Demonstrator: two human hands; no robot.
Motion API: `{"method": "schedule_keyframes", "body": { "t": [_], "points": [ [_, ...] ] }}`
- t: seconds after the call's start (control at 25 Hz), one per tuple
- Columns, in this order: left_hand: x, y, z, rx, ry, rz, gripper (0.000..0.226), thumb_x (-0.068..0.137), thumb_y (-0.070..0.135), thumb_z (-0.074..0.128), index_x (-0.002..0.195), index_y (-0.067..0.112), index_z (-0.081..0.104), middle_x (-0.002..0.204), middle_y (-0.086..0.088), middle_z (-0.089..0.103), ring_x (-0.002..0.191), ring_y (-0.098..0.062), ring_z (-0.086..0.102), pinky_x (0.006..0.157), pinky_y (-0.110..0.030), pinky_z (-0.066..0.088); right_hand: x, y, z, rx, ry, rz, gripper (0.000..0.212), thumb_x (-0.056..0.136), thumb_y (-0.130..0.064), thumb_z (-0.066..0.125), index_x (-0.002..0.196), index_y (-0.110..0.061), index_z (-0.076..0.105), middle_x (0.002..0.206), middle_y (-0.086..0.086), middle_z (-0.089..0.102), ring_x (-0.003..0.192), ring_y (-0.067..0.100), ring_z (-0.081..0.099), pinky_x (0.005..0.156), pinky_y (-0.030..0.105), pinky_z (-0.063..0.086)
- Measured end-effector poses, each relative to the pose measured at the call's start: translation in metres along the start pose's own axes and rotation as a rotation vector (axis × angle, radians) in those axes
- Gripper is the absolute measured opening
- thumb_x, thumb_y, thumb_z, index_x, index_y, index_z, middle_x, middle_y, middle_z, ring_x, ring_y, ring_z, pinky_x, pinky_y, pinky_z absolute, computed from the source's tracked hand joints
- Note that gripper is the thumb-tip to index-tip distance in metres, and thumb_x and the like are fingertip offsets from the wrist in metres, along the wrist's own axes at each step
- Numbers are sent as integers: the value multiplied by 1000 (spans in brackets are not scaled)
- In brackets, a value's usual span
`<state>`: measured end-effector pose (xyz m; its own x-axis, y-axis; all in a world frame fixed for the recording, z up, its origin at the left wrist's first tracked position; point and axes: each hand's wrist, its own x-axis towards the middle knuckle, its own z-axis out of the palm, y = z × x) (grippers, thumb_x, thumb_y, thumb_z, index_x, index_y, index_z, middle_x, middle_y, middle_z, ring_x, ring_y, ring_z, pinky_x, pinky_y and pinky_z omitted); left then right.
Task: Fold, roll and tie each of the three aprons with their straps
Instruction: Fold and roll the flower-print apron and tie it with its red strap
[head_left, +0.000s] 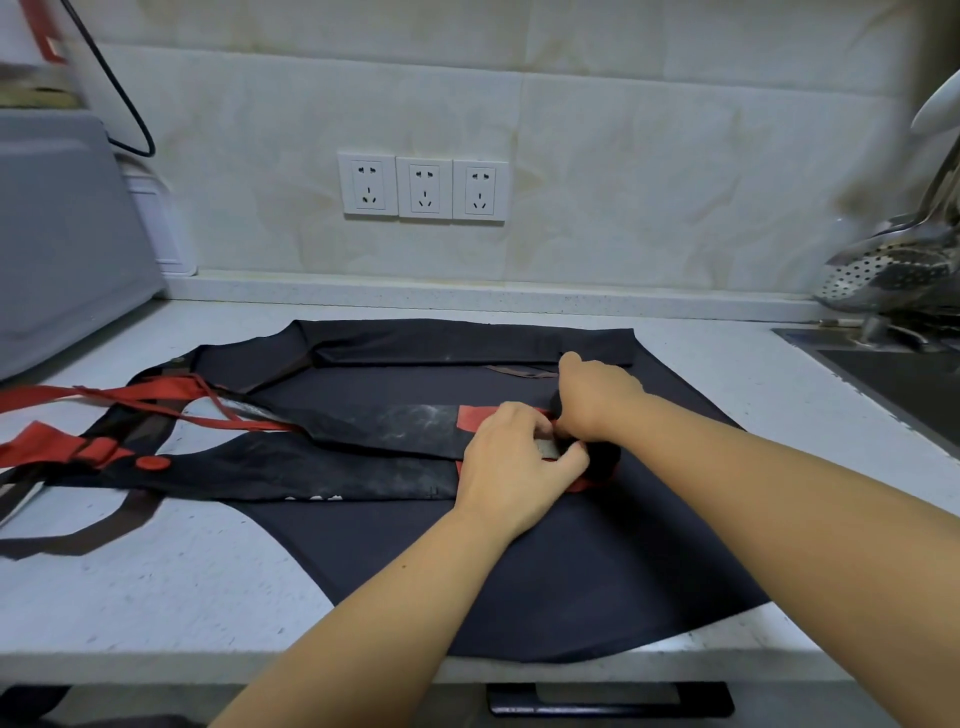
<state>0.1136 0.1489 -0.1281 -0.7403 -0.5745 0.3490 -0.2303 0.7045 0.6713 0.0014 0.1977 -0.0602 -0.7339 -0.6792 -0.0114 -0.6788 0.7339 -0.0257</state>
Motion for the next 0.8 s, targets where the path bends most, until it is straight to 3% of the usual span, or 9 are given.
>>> {"method": "schedule_keyframes", "body": {
  "t": [0.16, 0.28, 0.4, 0.48, 0.64, 0.8],
  "points": [
    [-1, 4, -3, 41, -56, -29, 55, 66, 76, 65, 84, 28, 46, 95, 16, 49, 90, -6, 49, 66, -26, 35, -1, -3, 6, 53, -44, 21, 36, 86, -24, 62, 109, -9, 37, 78, 1, 47, 79, 23, 52, 60, 32, 38],
    [4, 0, -3, 58, -89, -34, 49, 67, 71, 69, 83, 28, 53, 100, 16, 50, 97, -8, 51, 71, -26, 38, 3, -7, -6, 64, -148, 7, 19, 88, -23, 59, 90, -9, 46, 74, 3, 52, 66, 18, 51, 54, 28, 39],
    [4, -5, -5, 54, -142, 3, 43, 72, 64, 71, 91, 26, 65, 114, 20, 50, 108, -3, 50, 80, -22, 37, 15, 10, -24, 584, -366, 64, 9, 91, -7, 57, 89, 1, 62, 75, 10, 56, 58, 16, 52, 50, 23, 48],
    [3, -6, -6, 44, -157, 15, 39, 74, 61, 72, 87, 24, 68, 116, 20, 50, 107, -1, 50, 81, -21, 38, 16, 20, -24, 830, -380, 164, 4, 88, 2, 61, 90, 6, 63, 79, 14, 58, 61, 17, 56, 51, 24, 53],
    [0, -6, -6, 45, -140, 28, 39, 78, 54, 72, 71, 15, 67, 109, 18, 49, 107, -1, 50, 83, -24, 42, 19, 16, -19, 767, -349, 258, 13, 90, -4, 63, 79, -3, 56, 69, 9, 50, 55, 13, 49, 45, 21, 52],
    [1, -9, -6, 31, -136, 39, 37, 79, 53, 72, 68, 19, 64, 110, 17, 49, 103, -2, 51, 84, -25, 44, 17, 21, -22, 575, -488, 360, 34, 85, -37, 71, 91, -8, 55, 81, 6, 52, 57, 15, 51, 40, 20, 48]
  ]
}}
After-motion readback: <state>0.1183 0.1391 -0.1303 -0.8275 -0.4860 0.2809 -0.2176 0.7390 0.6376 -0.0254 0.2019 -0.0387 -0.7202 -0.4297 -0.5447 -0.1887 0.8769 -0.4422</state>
